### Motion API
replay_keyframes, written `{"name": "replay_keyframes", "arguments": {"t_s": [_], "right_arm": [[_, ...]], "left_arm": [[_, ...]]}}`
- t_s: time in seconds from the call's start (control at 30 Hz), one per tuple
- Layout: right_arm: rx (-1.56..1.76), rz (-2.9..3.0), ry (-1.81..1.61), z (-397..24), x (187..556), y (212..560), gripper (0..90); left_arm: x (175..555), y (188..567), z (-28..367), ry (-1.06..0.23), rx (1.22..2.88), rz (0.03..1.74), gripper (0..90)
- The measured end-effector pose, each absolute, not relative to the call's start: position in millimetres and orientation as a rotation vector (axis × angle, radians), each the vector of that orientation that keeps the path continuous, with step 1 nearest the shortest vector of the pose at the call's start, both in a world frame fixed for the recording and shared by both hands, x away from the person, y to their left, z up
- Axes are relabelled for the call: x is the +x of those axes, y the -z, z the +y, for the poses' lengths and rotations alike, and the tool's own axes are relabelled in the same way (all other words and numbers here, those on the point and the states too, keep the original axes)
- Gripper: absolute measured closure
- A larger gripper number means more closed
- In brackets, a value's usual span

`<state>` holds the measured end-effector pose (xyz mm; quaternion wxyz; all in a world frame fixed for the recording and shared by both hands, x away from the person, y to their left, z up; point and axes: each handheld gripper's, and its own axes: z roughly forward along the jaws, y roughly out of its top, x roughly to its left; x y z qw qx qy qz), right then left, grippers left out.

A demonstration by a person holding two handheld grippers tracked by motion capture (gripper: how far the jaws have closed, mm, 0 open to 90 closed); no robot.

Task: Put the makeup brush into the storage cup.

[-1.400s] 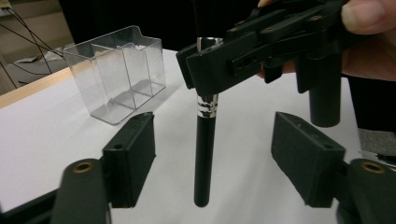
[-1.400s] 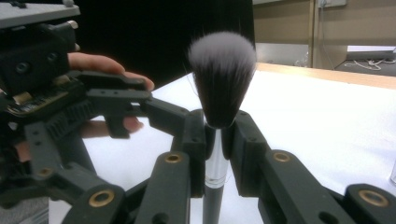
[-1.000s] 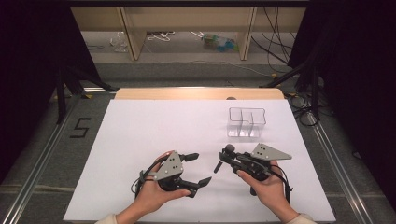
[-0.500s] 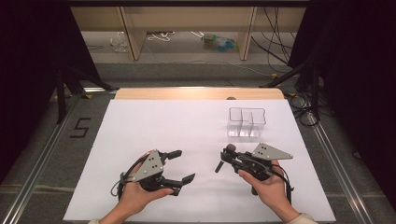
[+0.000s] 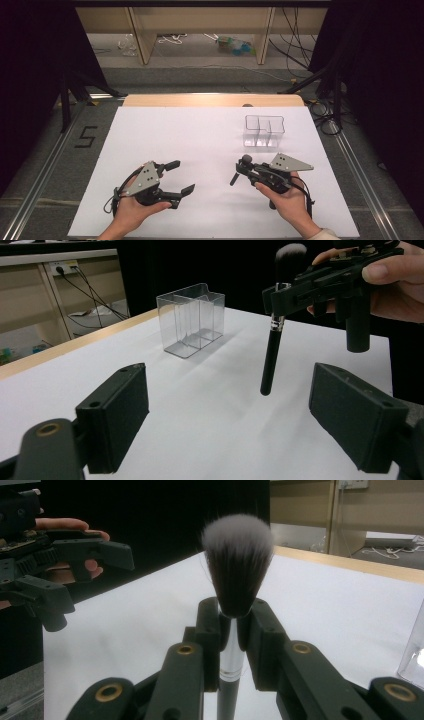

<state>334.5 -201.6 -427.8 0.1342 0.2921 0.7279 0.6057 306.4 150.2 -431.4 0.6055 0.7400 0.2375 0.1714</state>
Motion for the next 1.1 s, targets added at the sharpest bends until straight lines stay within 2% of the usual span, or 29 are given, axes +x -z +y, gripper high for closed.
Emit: {"name": "replay_keyframes", "arguments": {"t_s": [0.5,1.1], "right_arm": [[0.866,2.138,-1.758,-201.9,332.3,425.6,78.4],[0.855,2.145,-1.747,-204.0,332.2,423.9,78.4]], "left_arm": [[296.9,434.0,177.1,-0.429,1.704,0.574,16.1],[289.6,439.5,186.6,-0.438,1.702,0.607,16.1]]}}
